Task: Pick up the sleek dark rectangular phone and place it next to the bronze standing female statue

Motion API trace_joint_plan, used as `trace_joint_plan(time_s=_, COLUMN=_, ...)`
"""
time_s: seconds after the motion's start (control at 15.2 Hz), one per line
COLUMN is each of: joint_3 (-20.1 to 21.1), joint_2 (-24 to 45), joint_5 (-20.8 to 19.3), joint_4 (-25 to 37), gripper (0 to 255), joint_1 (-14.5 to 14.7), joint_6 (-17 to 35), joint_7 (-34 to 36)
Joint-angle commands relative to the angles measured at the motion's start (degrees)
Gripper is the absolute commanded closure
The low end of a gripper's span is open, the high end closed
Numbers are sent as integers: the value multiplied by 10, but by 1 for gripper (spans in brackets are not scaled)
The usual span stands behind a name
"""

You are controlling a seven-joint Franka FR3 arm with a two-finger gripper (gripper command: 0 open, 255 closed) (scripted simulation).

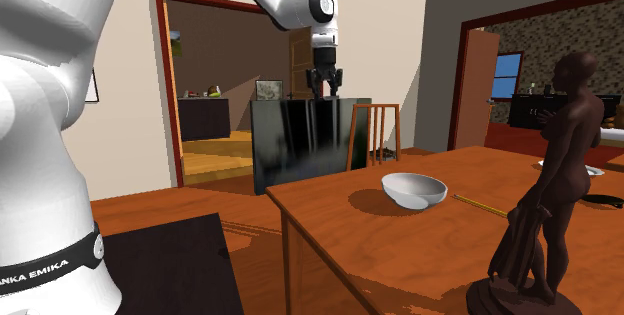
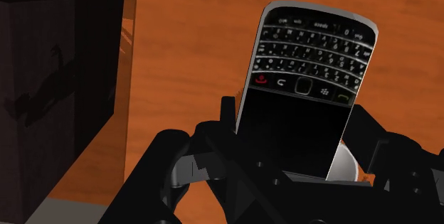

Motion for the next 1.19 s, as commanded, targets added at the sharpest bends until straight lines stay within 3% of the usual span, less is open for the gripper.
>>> trace_joint_plan(time_s=0.0, joint_3=0, joint_2=1, joint_5=0, joint_4=17, gripper=255, joint_1=2, joint_6=-15, joint_7=-1)
trace_joint_plan(time_s=1.12, joint_3=2, joint_2=24, joint_5=-8, joint_4=185, gripper=255, joint_1=30, joint_6=-160, joint_7=-5)
